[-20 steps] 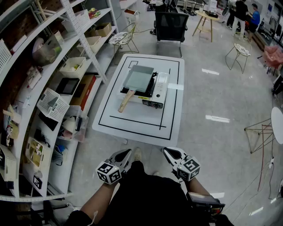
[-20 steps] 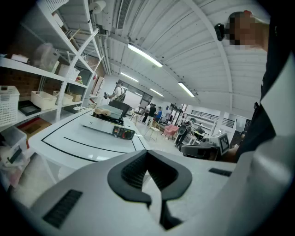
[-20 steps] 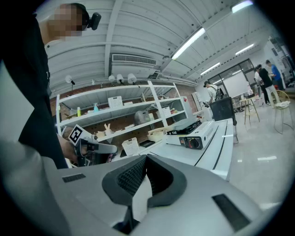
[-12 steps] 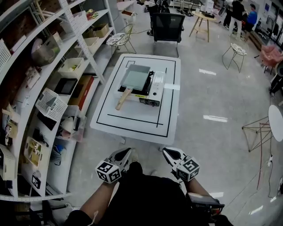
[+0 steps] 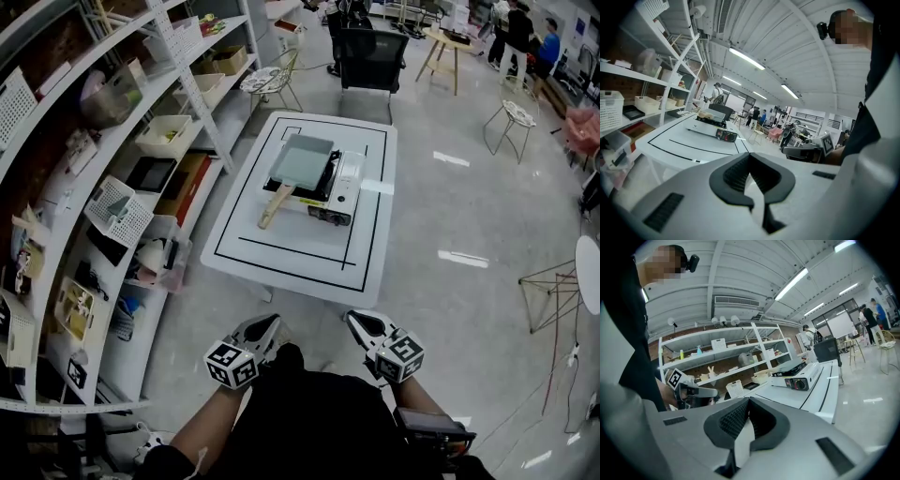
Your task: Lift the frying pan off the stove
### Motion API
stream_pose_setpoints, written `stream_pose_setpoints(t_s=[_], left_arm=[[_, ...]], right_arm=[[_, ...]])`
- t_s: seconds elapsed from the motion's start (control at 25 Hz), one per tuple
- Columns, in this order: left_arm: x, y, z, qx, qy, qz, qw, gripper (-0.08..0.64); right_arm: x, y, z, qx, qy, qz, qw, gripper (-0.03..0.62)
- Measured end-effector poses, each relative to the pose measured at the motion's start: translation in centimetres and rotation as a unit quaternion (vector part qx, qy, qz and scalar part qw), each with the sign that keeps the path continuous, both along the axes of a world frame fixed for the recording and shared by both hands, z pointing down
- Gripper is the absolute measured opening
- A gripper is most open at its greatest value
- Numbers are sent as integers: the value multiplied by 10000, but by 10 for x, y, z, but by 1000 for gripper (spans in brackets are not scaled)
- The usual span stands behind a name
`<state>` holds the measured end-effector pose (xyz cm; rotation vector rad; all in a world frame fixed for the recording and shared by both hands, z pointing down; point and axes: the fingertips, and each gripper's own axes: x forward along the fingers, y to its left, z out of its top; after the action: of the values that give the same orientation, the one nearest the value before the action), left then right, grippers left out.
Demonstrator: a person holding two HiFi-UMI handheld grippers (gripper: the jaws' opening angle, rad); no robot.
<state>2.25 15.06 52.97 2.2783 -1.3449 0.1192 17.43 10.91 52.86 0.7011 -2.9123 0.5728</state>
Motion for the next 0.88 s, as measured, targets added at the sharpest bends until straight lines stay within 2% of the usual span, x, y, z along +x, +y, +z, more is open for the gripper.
stream_pose_setpoints(t_s=[0.4, 0.64, 0.88], left_arm=[[-35, -14, -1, -21, -52, -232, 9997, 8], [-54, -38, 2, -43, 8, -173, 9998, 8], [-85, -75, -2, 20, -20, -23, 10000, 9]], right_arm=[[-34, -19, 2, -29, 125, -245, 9996, 25], [-52, -36, 8, -113, 309, -184, 9993, 26], [-70, -62, 9, -199, 412, 74, 9989, 26]])
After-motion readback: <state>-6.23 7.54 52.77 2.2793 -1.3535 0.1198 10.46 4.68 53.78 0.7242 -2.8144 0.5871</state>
